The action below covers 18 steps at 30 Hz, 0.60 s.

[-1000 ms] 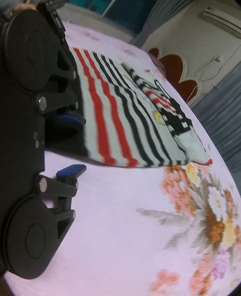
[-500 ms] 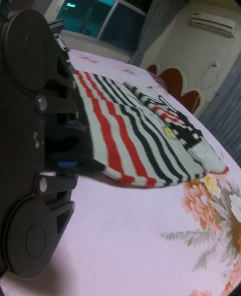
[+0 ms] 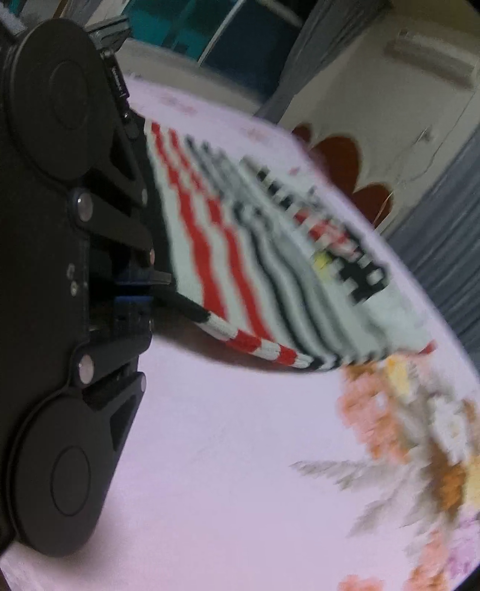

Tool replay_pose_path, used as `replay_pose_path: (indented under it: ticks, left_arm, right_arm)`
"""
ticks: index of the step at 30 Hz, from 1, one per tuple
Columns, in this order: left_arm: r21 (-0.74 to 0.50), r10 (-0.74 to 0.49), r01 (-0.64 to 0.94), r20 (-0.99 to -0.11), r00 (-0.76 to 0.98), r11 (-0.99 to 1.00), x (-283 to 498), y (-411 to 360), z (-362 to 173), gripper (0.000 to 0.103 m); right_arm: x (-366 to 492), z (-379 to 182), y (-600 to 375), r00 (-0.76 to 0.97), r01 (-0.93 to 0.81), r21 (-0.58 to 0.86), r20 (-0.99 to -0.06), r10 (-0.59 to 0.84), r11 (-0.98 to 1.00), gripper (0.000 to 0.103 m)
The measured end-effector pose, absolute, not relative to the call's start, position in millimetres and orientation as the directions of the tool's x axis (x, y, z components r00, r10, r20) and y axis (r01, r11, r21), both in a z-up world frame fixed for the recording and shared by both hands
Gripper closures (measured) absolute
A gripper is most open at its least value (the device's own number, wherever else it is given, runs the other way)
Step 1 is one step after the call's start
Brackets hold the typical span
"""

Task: Fold small clothes
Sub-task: 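Carry the held hem over onto the black collar and open both tools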

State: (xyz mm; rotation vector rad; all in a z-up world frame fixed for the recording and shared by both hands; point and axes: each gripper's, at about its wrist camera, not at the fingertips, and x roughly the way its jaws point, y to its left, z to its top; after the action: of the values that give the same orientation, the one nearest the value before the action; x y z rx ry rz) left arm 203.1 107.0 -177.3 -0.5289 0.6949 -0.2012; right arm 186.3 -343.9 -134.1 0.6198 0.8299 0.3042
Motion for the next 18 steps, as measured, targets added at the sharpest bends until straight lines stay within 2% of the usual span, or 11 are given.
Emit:
replay_pose_path:
  ticks: [1,3,4,6,7,11,18]
  left_arm:
    - [-0.528,-0.34,0.0,-0.548,0.764,0.849,200,110,-176,0.097]
    - [-0.497,-0.31,-0.05,-0.614,0.726,0.866,204,114,-188,0.097]
    - [-0.491,-0.307,-0.073,-0.646,0.699,0.868,207,115,-197,0.097]
    - [-0.523,-0.318,-0.089,-0.635,0.705,0.848,207,118,-202,0.097]
    - [-0.532,-0.319,-0.092,-0.628,0.71,0.842,206,118,-199,0.097]
    - [-0.579,-0.337,-0.076,-0.572,0.748,0.812,203,123,-185,0.097]
    - [-0.672,-0.365,-0.005,-0.409,0.836,0.74,246,131,-134,0.097]
  right_arm:
    - [179,-127,-347,0.673,-0.044,0.637,-0.551,0.495,0.769,0.098]
    - [172,-126,-354,0.699,-0.055,0.646,-0.52,0.491,0.762,0.098]
    - [175,-133,-357,0.687,-0.019,0.629,-0.557,0.467,0.777,0.098]
    - [187,-154,-357,0.609,0.055,0.582,-0.663,0.435,0.811,0.099]
    - [187,-153,-356,0.615,0.052,0.59,-0.654,0.44,0.805,0.099]
    - [186,-124,-354,0.688,-0.005,0.626,-0.564,0.457,0.78,0.099]
    - [232,-63,-355,0.768,-0.086,0.602,-0.467,0.437,0.794,0.099]
